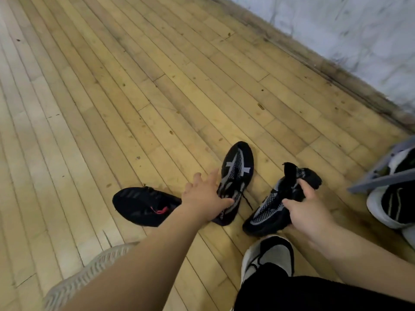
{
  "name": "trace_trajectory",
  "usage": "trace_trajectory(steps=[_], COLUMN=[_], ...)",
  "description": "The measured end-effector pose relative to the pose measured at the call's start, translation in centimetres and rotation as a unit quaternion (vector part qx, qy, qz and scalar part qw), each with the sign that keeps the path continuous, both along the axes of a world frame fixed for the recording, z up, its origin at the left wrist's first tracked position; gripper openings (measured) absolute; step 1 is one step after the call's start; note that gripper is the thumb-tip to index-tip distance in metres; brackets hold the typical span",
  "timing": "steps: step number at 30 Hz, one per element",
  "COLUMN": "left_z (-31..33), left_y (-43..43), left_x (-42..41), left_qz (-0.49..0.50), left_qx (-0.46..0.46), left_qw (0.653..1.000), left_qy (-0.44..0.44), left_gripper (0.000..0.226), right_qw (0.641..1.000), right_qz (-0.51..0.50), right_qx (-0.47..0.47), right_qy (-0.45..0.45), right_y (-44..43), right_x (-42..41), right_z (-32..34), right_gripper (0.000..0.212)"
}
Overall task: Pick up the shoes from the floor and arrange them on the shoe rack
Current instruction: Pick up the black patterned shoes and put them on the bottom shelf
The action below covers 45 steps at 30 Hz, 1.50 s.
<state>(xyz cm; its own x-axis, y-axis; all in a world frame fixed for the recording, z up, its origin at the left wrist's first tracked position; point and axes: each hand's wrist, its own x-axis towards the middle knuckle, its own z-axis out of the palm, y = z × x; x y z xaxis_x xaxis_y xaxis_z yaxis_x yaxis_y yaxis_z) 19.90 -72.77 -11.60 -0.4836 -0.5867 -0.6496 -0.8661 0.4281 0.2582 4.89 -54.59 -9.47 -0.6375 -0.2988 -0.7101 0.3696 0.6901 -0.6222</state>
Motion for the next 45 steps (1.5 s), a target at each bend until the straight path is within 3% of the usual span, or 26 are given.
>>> trace_trajectory(steps=[4,6,10,13,17,24,28,32,39,45], left_z=[-2.5,-3.1,-3.0,-0.6,6.0,20.3,27.4,32.8,38.7,39.9], left_y=[3.7,4.8,4.8,4.8,5.8,8.1,10.6,14.0,22.3,28.6], left_x=[-0.9,-1.1,-1.6,-2.1,-3.2,-5.2,-4.4,-4.8,-7.8,-8.7], left_qz=[-0.081,-0.077,0.009,0.119,0.166,0.063,-0.005,-0.074,-0.212,-0.319], left_qx=[0.002,-0.015,0.011,0.084,0.157,0.161,0.129,0.118,0.083,0.016], left_qw=[0.997,0.997,0.999,0.975,0.919,0.852,0.824,0.812,0.791,0.799], left_qy=[-0.007,-0.002,0.042,0.169,0.321,0.494,0.552,0.567,0.568,0.509], left_gripper=[0.109,0.105,0.106,0.101,0.092,0.088,0.084,0.095,0.079,0.078], right_qw=[0.999,0.999,0.998,0.991,0.963,0.913,0.868,0.860,0.875,0.937], right_qz=[0.037,0.042,0.055,0.109,0.210,0.230,0.244,0.190,0.142,0.189], right_qx=[0.004,0.000,-0.022,-0.039,-0.008,-0.012,0.034,0.029,0.012,0.037], right_qy=[0.006,0.007,0.017,0.064,0.171,0.336,0.431,0.474,0.463,0.290], right_y=[2.5,3.2,4.0,5.2,7.7,12.6,17.0,23.1,34.3,42.2], right_x=[0.0,-0.3,-1.7,-2.8,-3.9,-5.0,-3.7,-2.6,-1.1,-1.5], right_z=[0.3,0.5,3.0,6.1,12.2,25.0,32.1,36.2,37.4,34.2], right_gripper=[0.073,0.073,0.071,0.072,0.073,0.071,0.069,0.068,0.069,0.070])
